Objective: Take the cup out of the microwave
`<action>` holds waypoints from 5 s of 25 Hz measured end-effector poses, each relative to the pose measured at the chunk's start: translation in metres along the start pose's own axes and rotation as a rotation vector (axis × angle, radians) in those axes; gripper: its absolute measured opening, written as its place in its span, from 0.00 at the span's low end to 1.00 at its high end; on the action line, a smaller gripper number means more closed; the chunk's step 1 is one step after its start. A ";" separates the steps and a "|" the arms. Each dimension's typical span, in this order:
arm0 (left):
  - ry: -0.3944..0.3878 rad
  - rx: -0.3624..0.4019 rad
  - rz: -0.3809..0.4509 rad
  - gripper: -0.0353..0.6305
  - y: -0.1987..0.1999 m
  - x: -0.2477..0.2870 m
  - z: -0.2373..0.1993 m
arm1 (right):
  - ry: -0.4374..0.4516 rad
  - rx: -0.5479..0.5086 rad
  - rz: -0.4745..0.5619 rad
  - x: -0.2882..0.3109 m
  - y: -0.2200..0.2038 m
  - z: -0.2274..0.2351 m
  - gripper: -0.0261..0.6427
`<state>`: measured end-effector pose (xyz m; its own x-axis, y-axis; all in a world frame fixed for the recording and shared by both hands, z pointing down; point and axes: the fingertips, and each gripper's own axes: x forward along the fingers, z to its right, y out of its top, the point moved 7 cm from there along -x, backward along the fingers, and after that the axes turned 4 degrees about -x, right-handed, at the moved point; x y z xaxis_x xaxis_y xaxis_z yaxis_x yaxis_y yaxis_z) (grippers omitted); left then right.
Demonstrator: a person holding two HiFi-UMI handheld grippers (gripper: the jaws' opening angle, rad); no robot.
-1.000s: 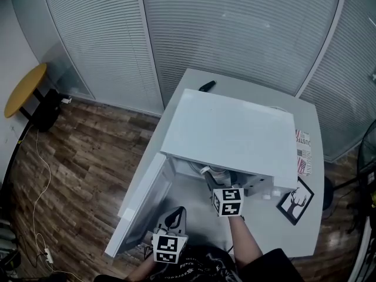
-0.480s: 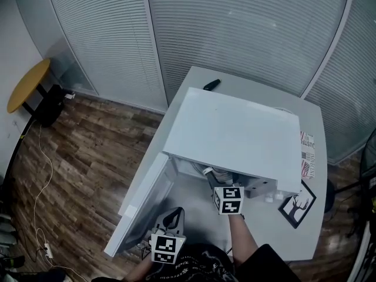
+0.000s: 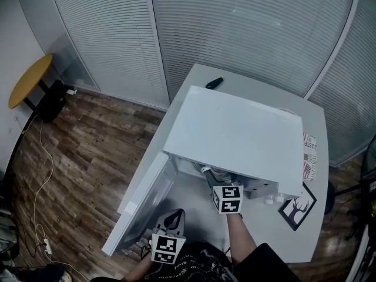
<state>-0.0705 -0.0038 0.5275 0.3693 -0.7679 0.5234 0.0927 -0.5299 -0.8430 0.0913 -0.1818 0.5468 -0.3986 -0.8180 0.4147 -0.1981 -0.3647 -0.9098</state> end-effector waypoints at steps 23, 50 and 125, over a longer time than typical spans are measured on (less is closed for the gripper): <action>0.081 -0.031 0.002 0.06 -0.006 -0.006 -0.016 | -0.036 0.012 0.046 -0.014 -0.002 0.005 0.59; 0.037 -0.053 0.075 0.06 -0.004 -0.013 -0.017 | -0.026 0.035 0.032 -0.072 -0.018 -0.025 0.59; -0.304 0.117 0.255 0.06 0.025 -0.033 0.024 | -0.498 0.164 0.170 -0.295 -0.047 -0.072 0.59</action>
<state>-0.0578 0.0171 0.4860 0.6490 -0.7186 0.2499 0.0606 -0.2786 -0.9585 0.1537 0.1087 0.4685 0.0668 -0.9686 0.2394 -0.0100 -0.2406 -0.9706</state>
